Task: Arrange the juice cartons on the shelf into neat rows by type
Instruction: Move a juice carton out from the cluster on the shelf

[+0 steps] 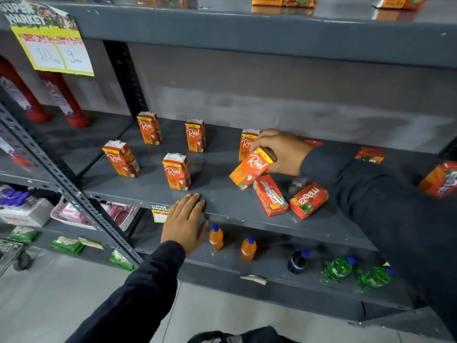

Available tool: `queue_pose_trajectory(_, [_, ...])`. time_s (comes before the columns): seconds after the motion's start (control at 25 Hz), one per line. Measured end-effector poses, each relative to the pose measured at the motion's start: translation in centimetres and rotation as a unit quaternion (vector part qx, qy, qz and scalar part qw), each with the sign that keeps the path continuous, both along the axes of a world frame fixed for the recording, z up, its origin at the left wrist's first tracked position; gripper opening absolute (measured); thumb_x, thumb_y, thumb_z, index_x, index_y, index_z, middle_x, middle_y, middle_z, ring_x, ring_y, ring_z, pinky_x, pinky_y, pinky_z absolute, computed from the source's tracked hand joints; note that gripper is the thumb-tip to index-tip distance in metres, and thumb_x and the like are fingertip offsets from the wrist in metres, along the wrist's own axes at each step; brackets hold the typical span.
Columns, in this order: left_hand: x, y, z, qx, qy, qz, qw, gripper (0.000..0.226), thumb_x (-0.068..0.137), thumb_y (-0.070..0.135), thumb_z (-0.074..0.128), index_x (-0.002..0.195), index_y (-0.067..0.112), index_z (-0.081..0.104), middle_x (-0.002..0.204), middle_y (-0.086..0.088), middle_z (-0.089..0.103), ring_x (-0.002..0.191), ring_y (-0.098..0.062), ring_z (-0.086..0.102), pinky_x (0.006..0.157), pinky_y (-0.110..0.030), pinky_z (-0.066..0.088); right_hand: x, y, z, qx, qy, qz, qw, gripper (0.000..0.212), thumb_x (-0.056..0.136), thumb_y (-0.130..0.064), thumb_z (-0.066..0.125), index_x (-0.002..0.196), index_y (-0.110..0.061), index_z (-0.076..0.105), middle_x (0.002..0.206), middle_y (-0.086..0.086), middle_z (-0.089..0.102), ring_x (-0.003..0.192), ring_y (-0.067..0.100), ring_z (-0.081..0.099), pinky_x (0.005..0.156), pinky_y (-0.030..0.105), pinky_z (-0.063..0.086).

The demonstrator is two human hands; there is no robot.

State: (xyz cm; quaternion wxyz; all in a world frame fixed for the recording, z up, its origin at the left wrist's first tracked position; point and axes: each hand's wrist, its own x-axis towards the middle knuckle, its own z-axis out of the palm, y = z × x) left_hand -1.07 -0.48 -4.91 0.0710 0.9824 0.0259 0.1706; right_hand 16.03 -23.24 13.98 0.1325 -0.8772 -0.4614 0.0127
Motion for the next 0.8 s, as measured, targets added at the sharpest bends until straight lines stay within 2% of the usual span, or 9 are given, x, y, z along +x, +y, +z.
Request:
queue_pose_trajectory(0.12, [-0.2, -0.3, 0.3, 0.019, 0.015, 0.003, 1.000, 0.065, 0.075, 0.031, 0.068, 0.131, 0.008, 0.047, 0.138, -0.015, 0.052, 0.126, -0.036, 0.048, 0.105, -0.050, 0.037, -1.4, 3.5, 0.5, -0.084, -0.064, 0.069, 0.992, 0.051, 0.072, 0.001, 0.065, 0.118, -0.020, 0.058, 0.126, 0.005, 0.051, 0.115, 0.026, 0.050, 0.094, 0.038, 0.043])
queue_pose_trajectory(0.24, [-0.4, -0.6, 0.6, 0.028, 0.027, 0.010, 0.999, 0.069, 0.072, 0.028, 0.071, 0.132, 0.006, 0.047, 0.137, -0.015, 0.053, 0.126, -0.036, 0.048, 0.104, -0.051, 0.038, -2.6, 5.5, 0.4, -0.206, -0.114, 0.089, 0.968, 0.061, 0.074, 0.005, 0.064, 0.126, -0.023, 0.050, 0.133, 0.002, 0.043, 0.113, 0.029, 0.051, 0.087, 0.041, 0.049])
queue_pose_trajectory(0.32, [-0.4, -0.7, 0.8, 0.031, 0.039, 0.013, 0.999, 0.070, 0.073, 0.028, 0.070, 0.134, 0.006, 0.044, 0.140, -0.015, 0.050, 0.129, -0.036, 0.045, 0.107, -0.051, 0.035, -3.0, 6.1, 0.3, -0.244, -0.115, 0.096, 0.958, 0.065, 0.072, 0.005, 0.066, 0.128, -0.023, 0.048, 0.135, 0.003, 0.042, 0.113, 0.030, 0.051, 0.084, 0.042, 0.050])
queue_pose_trajectory(0.68, [-0.5, -0.9, 0.8, 0.024, 0.067, 0.013, 0.997, 0.074, 0.078, 0.028, 0.062, 0.142, 0.008, 0.031, 0.150, -0.013, 0.035, 0.140, -0.033, 0.029, 0.114, -0.046, 0.015, -3.2, 6.0, -1.0, -0.293, -0.111, 0.086, 0.946, 0.071, 0.069, 0.003, 0.073, 0.130, -0.023, 0.046, 0.133, 0.001, 0.041, 0.114, 0.028, 0.049, 0.083, 0.042, 0.051])
queue_pose_trajectory(0.8, [-0.5, -1.0, 0.9, 0.023, 0.070, 0.012, 0.997, 0.074, 0.079, 0.028, 0.061, 0.143, 0.008, 0.030, 0.151, -0.013, 0.033, 0.141, -0.033, 0.027, 0.115, -0.046, 0.014, -3.0, 5.9, -1.5, -0.293, -0.121, 0.082, 0.945, 0.076, 0.068, 0.002, 0.074, 0.132, -0.025, 0.043, 0.134, 0.001, 0.041, 0.118, 0.028, 0.048, 0.081, 0.040, 0.051])
